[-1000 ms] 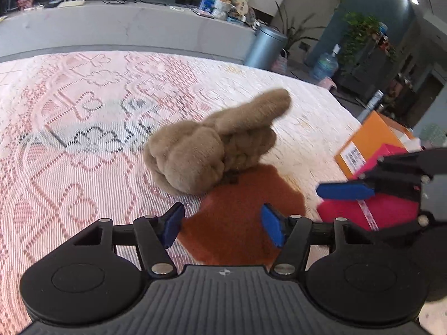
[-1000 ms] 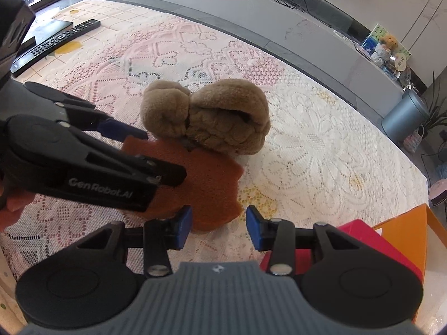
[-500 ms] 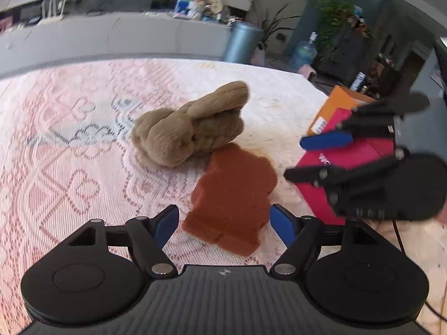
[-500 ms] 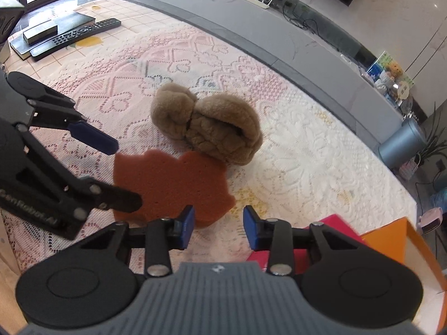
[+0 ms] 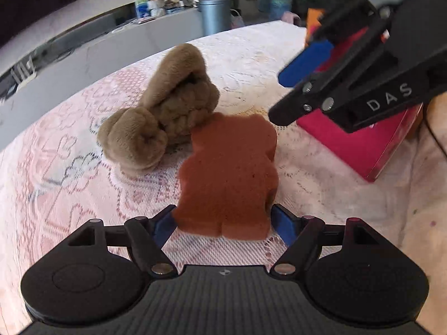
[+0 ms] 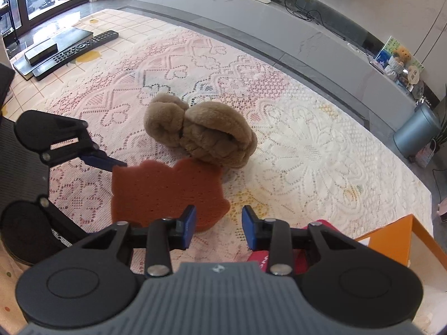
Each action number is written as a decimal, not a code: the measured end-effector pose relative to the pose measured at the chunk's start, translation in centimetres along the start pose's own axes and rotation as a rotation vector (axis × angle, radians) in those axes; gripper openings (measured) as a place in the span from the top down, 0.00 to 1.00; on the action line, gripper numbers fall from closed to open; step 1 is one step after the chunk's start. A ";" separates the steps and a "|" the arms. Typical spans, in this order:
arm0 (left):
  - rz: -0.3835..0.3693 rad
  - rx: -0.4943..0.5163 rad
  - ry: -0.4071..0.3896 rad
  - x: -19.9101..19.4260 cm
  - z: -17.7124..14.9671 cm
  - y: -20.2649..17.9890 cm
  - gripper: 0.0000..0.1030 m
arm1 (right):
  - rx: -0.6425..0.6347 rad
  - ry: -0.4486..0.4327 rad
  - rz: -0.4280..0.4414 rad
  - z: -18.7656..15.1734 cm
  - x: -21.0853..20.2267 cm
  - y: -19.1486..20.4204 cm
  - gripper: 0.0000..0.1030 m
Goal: Organize soft objects
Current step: 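Grasp the brown bear-shaped sponge with the left tool, then grasp the brown fuzzy plush with the right tool while the left tool holds the sponge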
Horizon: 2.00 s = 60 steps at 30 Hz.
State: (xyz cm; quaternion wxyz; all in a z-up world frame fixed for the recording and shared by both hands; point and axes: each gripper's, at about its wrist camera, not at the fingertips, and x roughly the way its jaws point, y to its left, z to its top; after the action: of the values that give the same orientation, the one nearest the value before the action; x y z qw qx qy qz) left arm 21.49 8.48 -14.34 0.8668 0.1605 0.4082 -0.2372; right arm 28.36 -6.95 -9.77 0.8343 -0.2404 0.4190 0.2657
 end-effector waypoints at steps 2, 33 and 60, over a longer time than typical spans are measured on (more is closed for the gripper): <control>-0.016 -0.003 -0.002 0.2 0.1 0.1 0.22 | -0.003 0.000 -0.003 0.1 0.1 0.1 0.65; 0.186 -0.782 -0.179 -8.9 -5.6 6.7 0.35 | -0.059 0.049 0.150 5.4 4.2 2.7 0.32; 0.290 -0.794 -0.293 -15.1 -3.6 4.0 0.35 | 0.196 -0.129 0.157 2.2 -3.6 1.9 0.69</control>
State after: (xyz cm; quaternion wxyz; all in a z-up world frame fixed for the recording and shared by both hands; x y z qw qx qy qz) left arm 13.00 17.71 -4.42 0.9343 -0.1643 0.3136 0.0416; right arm 26.58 -4.99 -5.98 0.8556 -0.1069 0.4061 0.3027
